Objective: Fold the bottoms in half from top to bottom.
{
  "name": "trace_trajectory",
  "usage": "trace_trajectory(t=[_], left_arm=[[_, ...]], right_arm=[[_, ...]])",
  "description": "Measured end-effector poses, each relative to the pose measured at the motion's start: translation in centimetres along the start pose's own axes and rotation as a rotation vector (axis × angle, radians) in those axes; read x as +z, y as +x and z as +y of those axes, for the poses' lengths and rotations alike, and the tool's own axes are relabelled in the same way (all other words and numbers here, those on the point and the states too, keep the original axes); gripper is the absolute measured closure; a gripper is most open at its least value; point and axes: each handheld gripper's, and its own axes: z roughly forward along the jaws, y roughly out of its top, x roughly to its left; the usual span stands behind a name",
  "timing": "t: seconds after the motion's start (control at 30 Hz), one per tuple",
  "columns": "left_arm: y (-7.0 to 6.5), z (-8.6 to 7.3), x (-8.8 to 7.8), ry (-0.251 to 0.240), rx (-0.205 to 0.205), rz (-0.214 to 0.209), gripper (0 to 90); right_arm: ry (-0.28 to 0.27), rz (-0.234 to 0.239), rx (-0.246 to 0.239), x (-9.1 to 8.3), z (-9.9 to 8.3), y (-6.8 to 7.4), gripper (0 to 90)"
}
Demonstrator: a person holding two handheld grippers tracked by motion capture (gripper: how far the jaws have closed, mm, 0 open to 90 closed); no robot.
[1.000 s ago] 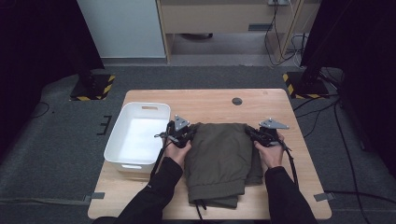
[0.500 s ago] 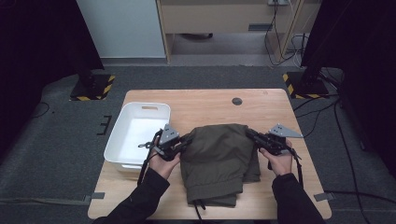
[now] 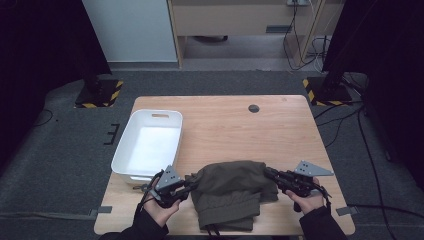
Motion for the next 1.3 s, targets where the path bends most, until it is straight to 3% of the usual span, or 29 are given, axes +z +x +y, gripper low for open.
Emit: trace_trajectory(t=[0.13, 0.23, 0.3, 0.37, 0.47, 0.57, 0.6, 0.67, 0.8, 0.87, 0.9, 0.93, 1.0, 1.03, 1.07, 1.17, 1.3], left_arm=[[-0.5, -1.3, 0.0, 0.048, -0.007, -0.020, 79.9], [-1.0, -2.3, 0.1, 0.096, 0.003, -0.043, 78.4], [-1.2, -2.5, 0.1, 0.109, 0.010, -0.042, 77.4], [-1.3, -2.6, 0.1, 0.112, 0.014, -0.044, 77.2], [-1.3, -2.7, 0.2, 0.124, 0.013, -0.048, 76.5], [-1.3, -2.8, 0.3, 0.127, 0.011, -0.050, 76.0], [-1.2, -2.7, 0.2, 0.123, 0.008, -0.052, 75.8], [-1.1, -2.6, 0.0, 0.115, 0.001, -0.052, 75.1], [-0.9, -2.2, -0.4, 0.095, -0.010, -0.064, 72.0], [-0.6, -1.5, -1.0, 0.042, -0.038, -0.068, 66.8], [-0.3, -0.9, -1.5, 0.002, -0.057, -0.061, 62.8], [-0.3, -0.9, -1.5, 0.002, -0.057, -0.061, 60.2], [0.3, 0.6, -2.5, -0.091, -0.080, -0.015, 57.8], [0.7, 1.5, -2.7, -0.129, -0.085, 0.019, 52.5], [0.9, 2.1, -2.6, -0.143, -0.103, 0.036, 50.6], [1.4, 3.3, -1.0, -0.135, -0.129, 0.072, 47.6], [0.8, 3.1, 2.5, -0.017, -0.096, 0.081, 43.7]], right_arm=[[0.047, 0.013, 0.013, -0.3, -1.1, 0.5, 79.7], [0.050, 0.021, 0.025, -0.9, -1.5, 0.8, 68.7], [0.020, 0.009, 0.025, -0.9, -0.9, 0.9, 60.4], [0.002, 0.009, 0.016, -0.7, -0.4, 0.9, 57.7], [-0.059, -0.002, 0.002, 0.4, 2.1, 1.2, 47.9], [-0.068, -0.008, 0.012, 1.3, 2.9, 1.1, 46.1], [-0.022, -0.042, 0.024, 2.9, 3.6, 0.8, 45.1], [0.024, -0.077, 0.037, 3.8, 3.7, 0.5, 44.3], [0.118, -0.065, 0.027, 5.6, 2.7, 0.5, 42.1], [0.144, -0.067, 0.020, 5.7, 2.1, 0.7, 40.4], [0.160, -0.064, 0.016, 5.7, 1.8, 0.8, 39.8], [0.160, -0.064, 0.016, 5.7, 1.8, 0.8, 39.8], [0.166, -0.065, 0.023, 5.4, 1.2, 0.9, 38.4], [0.180, -0.064, 0.030, 5.2, 0.7, 1.1, 37.6], [0.182, -0.062, 0.025, 5.1, 0.6, 1.1, 37.3], [0.190, -0.051, 0.029, 4.7, 0.1, 1.4, 36.3], [0.185, -0.036, 0.037, 4.0, -0.3, 2.0, 33.6]])
